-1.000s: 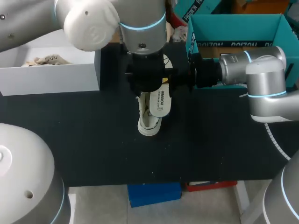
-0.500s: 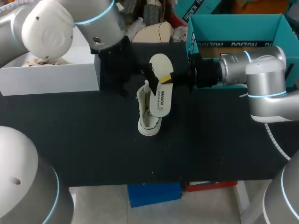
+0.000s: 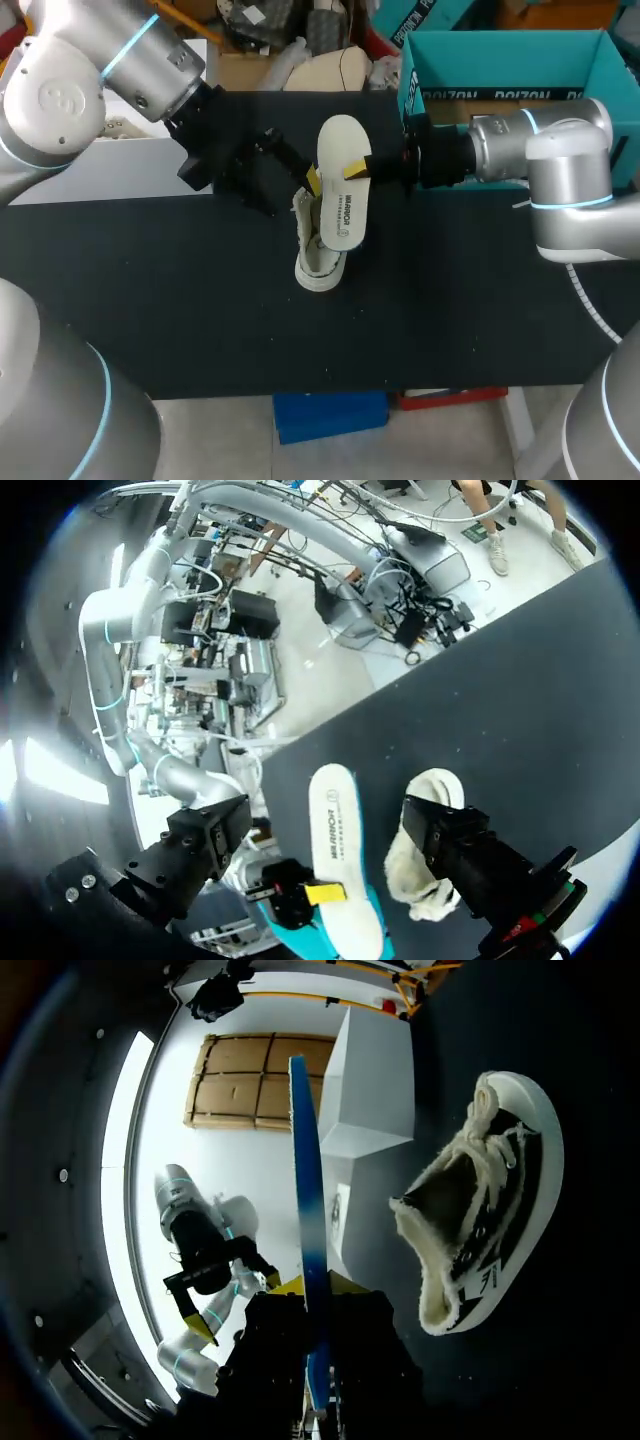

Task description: Take the shoe out of the shoebox, open the shoe tongue, remove and reinsert the insole, then place the shoe into the shoebox

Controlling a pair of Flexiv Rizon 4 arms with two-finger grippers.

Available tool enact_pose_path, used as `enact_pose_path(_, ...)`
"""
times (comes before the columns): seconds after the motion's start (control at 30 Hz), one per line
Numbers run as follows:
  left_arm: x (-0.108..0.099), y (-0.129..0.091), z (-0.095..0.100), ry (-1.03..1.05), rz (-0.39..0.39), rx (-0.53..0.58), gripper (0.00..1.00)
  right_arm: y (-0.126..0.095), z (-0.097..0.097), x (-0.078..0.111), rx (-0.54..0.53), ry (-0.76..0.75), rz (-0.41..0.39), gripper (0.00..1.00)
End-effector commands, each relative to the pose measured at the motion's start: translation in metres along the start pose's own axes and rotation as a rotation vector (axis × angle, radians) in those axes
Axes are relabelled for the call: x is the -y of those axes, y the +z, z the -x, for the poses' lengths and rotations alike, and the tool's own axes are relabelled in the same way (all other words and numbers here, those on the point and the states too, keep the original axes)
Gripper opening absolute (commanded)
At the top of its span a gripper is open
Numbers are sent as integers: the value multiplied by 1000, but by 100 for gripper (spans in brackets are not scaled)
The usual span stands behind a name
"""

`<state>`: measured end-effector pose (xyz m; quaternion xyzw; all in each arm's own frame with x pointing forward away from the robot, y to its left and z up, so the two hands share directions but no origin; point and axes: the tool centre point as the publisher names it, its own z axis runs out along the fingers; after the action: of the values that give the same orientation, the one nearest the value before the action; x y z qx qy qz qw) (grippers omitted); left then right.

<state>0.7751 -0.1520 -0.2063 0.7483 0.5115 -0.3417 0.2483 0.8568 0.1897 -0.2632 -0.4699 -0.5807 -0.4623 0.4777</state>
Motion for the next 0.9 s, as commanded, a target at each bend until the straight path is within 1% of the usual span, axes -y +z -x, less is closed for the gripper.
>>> enact_pose_path(0.03,2,4,-10,12,70,301,100,1,0,0,3,1,-1,0)
enact_pose_path(0.07,2,4,-12,-17,104,346,100,1,0,0,3,1,-1,0)
enact_pose_path(0.13,2,4,-17,-50,183,401,100,1,0,0,3,1,-1,0)
enact_pose_path(0.23,1,2,-23,-89,265,461,100,1,0,0,3,1,-1,0)
enact_pose_path(0.27,1,1,-24,-107,274,508,100,1,0,0,3,1,-1,0)
enact_pose_path(0.37,-1,-1,-27,-123,305,543,100,1,0,0,3,1,-1,0)
enact_pose_path(0.43,-1,-1,-31,-153,307,616,100,1,0,0,3,1,-1,0)
enact_pose_path(0.53,-2,0,-37,-161,348,646,100,1,0,0,3,1,-1,0)
enact_pose_path(0.63,-3,0,-41,-149,400,649,100,1,0,0,3,1,-1,0)
enact_pose_path(0.7,-3,-1,-43,-152,415,669,100,1,0,0,3,1,-1,0)
enact_pose_path(0.9,-8,0,-49,-150,436,642,100,1,0,0,3,1,-1,0)
